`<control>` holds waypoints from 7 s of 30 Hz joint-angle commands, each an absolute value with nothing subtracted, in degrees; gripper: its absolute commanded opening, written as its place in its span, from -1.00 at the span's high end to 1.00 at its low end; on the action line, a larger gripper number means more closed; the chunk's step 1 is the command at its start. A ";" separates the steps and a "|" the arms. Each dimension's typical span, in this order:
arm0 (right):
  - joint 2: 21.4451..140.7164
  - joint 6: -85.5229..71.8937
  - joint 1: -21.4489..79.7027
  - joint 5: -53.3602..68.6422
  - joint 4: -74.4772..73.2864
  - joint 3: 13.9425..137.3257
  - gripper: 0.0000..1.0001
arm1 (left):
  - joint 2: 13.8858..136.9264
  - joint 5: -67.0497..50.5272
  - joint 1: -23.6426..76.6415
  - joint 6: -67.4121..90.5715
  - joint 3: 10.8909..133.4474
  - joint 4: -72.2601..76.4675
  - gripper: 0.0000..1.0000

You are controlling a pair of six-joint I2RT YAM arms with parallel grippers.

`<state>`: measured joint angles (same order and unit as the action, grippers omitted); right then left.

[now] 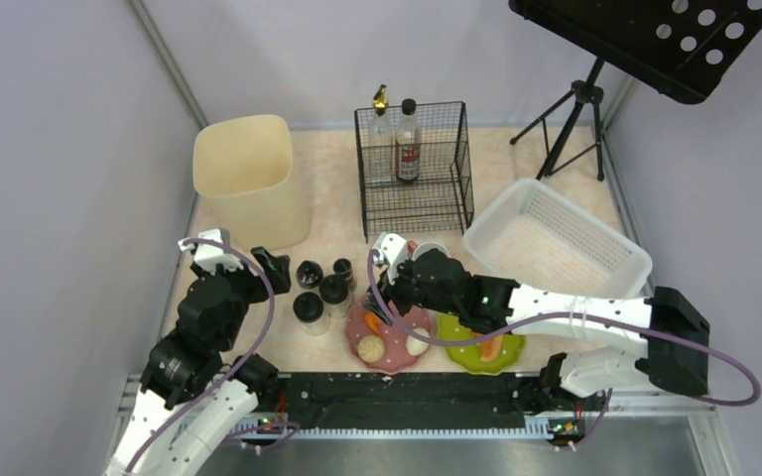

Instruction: Clear the kitchen counter

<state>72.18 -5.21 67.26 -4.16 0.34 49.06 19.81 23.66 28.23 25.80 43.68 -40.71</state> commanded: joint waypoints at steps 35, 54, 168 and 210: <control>97.52 -9.27 72.52 -11.23 28.11 53.40 -0.54 | 17.14 24.61 28.07 25.49 43.07 -39.55 -0.91; 103.05 -7.49 71.97 -11.33 29.20 59.36 -0.49 | 16.95 24.50 28.11 25.49 42.99 -39.63 -0.91; 107.66 -5.59 43.43 -22.64 23.94 86.54 0.81 | 17.83 21.98 28.12 24.79 42.72 -39.11 -0.91; 112.77 -12.38 42.78 -23.24 14.13 88.31 -0.16 | 18.14 22.15 28.12 24.79 42.73 -39.20 -0.91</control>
<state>115.81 -11.14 43.31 -22.85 14.41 85.65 17.76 22.31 28.23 25.36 42.94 -41.19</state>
